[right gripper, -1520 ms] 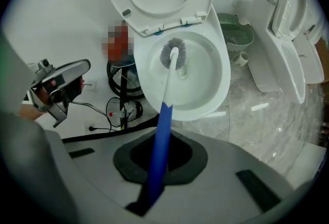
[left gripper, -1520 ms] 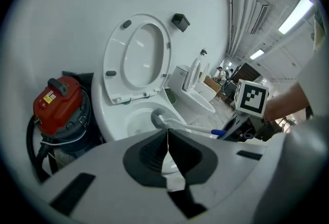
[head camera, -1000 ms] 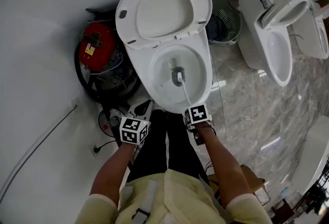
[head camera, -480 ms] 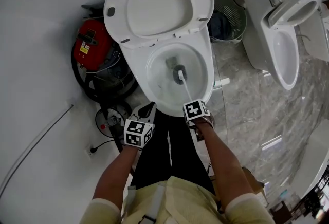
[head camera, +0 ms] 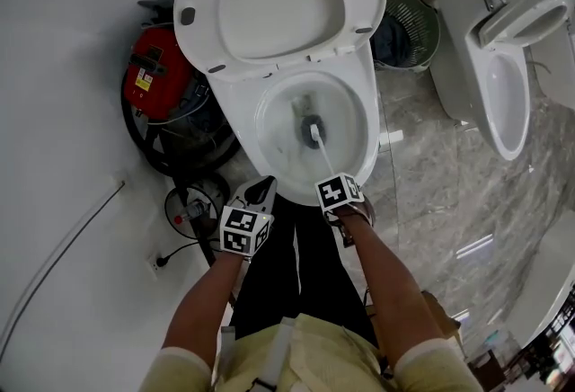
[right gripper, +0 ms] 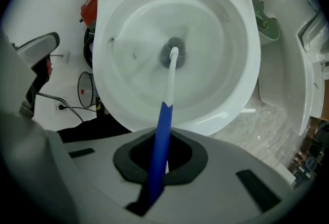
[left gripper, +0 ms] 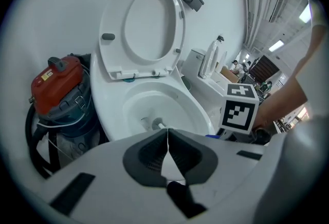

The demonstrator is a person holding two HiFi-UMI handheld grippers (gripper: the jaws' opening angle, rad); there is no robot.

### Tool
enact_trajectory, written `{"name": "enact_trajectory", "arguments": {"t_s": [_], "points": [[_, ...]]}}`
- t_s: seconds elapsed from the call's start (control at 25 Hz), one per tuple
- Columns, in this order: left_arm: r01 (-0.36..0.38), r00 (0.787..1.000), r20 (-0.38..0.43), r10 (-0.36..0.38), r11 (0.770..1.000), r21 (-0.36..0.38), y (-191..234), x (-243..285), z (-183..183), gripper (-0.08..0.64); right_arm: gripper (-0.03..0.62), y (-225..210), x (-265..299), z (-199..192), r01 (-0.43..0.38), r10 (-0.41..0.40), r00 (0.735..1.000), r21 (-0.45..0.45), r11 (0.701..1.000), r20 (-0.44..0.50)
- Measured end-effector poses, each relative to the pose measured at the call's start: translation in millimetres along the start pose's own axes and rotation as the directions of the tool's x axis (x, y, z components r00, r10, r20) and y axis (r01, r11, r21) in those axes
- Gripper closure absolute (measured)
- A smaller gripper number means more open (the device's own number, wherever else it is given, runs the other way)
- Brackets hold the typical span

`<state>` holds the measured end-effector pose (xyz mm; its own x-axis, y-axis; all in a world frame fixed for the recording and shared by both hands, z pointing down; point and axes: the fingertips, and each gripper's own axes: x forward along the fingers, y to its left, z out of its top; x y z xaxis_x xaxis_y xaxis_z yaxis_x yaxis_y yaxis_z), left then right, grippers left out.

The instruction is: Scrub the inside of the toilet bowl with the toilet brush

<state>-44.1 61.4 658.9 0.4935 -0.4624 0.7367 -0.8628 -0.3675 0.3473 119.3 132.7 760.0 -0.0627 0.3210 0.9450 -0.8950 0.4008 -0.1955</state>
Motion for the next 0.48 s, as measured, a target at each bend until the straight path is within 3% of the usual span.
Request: {"name": "enact_trajectory", "arguments": {"t_s": [0.24, 0.48], "points": [[0.013, 1.0, -0.007, -0.013, 1.0, 0.006, 0, 6, 1, 0.545, 0.577, 24, 3, 6, -0.031, 0.03, 0.999, -0.08, 0.996, -0.019], [0.005, 1.0, -0.005, -0.005, 1.0, 0.003, 8, 7, 3, 0.545, 0.577, 49, -6, 27, -0.126, 0.127, 0.992, -0.055, 0.991, 0.023]]}}
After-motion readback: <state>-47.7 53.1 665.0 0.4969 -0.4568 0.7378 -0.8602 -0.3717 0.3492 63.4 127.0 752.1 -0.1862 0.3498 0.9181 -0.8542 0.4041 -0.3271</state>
